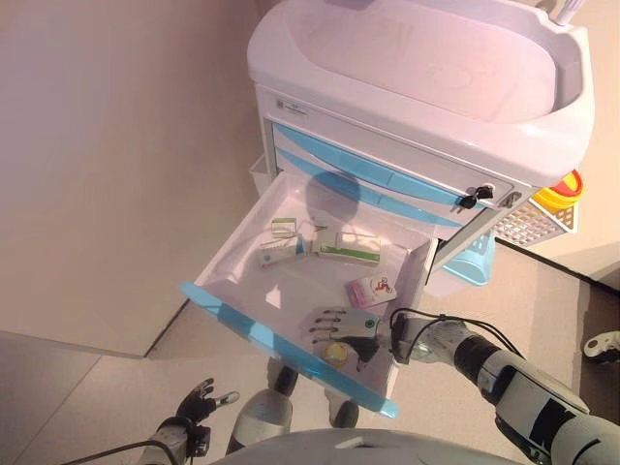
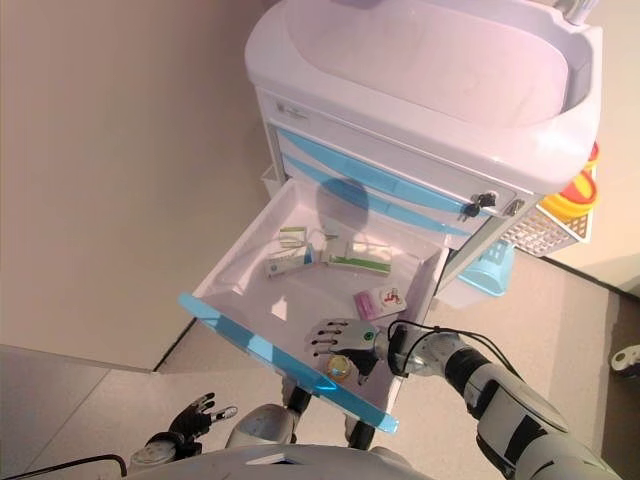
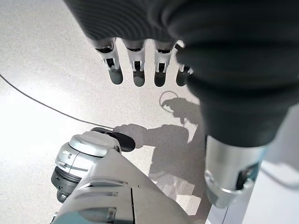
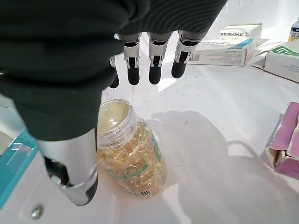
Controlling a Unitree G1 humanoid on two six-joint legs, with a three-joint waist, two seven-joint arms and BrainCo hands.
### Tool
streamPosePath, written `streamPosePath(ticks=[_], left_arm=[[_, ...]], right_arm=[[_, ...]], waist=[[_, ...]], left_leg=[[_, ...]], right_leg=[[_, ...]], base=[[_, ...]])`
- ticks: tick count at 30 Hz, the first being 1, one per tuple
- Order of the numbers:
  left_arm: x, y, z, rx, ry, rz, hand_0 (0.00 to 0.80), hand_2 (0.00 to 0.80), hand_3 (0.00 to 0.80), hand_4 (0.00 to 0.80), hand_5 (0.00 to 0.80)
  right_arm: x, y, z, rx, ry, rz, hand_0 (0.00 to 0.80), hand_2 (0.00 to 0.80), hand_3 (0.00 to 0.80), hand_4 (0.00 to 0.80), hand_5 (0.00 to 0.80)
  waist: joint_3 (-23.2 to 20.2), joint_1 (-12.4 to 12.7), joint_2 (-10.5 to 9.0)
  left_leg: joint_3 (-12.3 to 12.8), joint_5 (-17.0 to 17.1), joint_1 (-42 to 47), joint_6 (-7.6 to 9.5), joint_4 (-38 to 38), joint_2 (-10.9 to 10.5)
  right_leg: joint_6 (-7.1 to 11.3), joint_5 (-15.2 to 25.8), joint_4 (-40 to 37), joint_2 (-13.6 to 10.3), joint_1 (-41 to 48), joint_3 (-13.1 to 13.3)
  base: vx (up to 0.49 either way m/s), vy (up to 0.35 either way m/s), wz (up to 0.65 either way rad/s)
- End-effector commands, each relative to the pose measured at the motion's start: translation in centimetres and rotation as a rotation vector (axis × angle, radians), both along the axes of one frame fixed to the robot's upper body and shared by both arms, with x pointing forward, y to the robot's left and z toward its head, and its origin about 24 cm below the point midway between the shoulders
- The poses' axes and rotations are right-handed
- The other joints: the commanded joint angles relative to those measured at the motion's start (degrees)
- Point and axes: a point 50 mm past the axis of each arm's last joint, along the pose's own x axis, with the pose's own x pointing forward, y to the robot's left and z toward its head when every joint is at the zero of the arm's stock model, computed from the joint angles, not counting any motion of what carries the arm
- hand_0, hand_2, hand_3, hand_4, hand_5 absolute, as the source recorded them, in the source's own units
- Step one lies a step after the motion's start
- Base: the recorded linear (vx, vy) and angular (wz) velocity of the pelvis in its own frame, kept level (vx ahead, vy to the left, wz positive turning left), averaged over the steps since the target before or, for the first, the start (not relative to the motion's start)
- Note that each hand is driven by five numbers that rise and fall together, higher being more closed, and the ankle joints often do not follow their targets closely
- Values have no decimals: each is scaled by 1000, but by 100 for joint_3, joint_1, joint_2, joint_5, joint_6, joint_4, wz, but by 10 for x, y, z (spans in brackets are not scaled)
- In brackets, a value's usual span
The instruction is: Open the drawer and pick up the medicine
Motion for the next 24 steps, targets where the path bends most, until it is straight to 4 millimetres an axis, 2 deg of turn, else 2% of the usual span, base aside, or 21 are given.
streamPosePath(ticks=[1, 24], left_arm=[[11, -2, 1, 13, -15, -61, 0, 0, 0, 0, 0], [13, -3, 1, 9, -20, -50, 0, 0, 0, 0, 0]], right_arm=[[-1, 20, 8, 76, 8, 60, 0, 0, 0, 0, 0], [-5, 18, 1, 30, 25, 38, 0, 0, 0, 0, 0]], waist=[[15, -53, -81], [41, -62, -79]], left_leg=[[-80, -552, 20, 13, 2, -240], [-88, -549, 12, 17, 2, -237]], right_leg=[[319, -1, 172, -186, -34, 36], [318, 7, 163, -187, -43, 42]], base=[[0, 0, 0], [0, 0, 0]])
